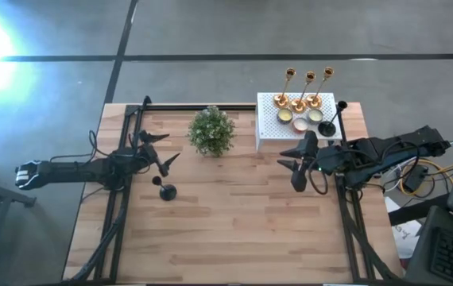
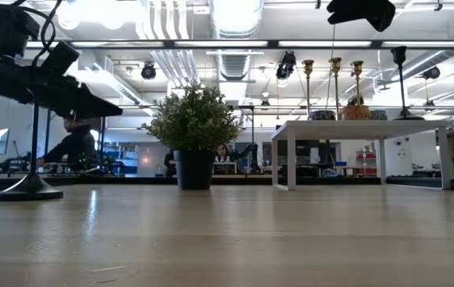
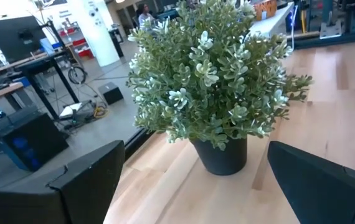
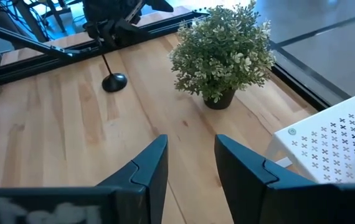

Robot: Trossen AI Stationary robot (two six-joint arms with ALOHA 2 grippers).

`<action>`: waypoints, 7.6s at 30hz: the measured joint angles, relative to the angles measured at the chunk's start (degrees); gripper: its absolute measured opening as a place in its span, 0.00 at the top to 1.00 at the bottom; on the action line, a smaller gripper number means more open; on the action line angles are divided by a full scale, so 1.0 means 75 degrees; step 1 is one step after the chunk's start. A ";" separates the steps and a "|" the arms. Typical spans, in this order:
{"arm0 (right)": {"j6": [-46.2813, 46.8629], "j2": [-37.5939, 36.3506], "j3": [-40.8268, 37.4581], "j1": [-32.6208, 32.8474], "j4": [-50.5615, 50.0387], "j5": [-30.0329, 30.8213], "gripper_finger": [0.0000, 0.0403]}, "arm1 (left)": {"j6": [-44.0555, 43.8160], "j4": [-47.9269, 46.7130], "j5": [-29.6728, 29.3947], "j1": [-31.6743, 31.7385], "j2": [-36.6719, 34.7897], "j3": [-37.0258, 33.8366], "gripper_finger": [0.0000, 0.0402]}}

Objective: Pick & Place candle stick holders
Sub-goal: Put the black candle holder on the shelf

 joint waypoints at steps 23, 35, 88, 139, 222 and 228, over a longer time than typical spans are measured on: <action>-0.0348 0.0000 0.0012 -0.0006 0.0067 0.0268 0.72 | 0.2635 -0.0987 -0.1482 0.0000 0.0048 0.3612 0.02; -0.0771 0.0006 0.0004 -0.0003 -0.0137 0.0417 0.76 | 0.0037 -0.8259 -0.1656 -0.0391 0.1725 0.8658 0.12; -0.0571 0.0003 -0.0391 -0.0001 -0.0030 0.0621 0.80 | -1.3096 -1.2097 -0.0473 -0.8300 0.5362 0.6845 0.17; -0.0788 -0.0002 -0.0472 0.0000 -0.0055 0.0630 0.81 | -1.2763 -0.9699 -0.4188 -0.7763 0.4966 0.4620 0.96; -0.0593 -0.3399 -0.0947 0.0073 -0.1016 0.0318 0.89 | -0.1397 -0.3359 0.3450 0.0835 1.1781 1.4391 0.96; -0.0620 -0.3907 -0.0947 0.0073 -0.1285 0.0312 0.89 | -0.1615 -0.3440 0.3506 0.0956 1.2167 1.4662 0.96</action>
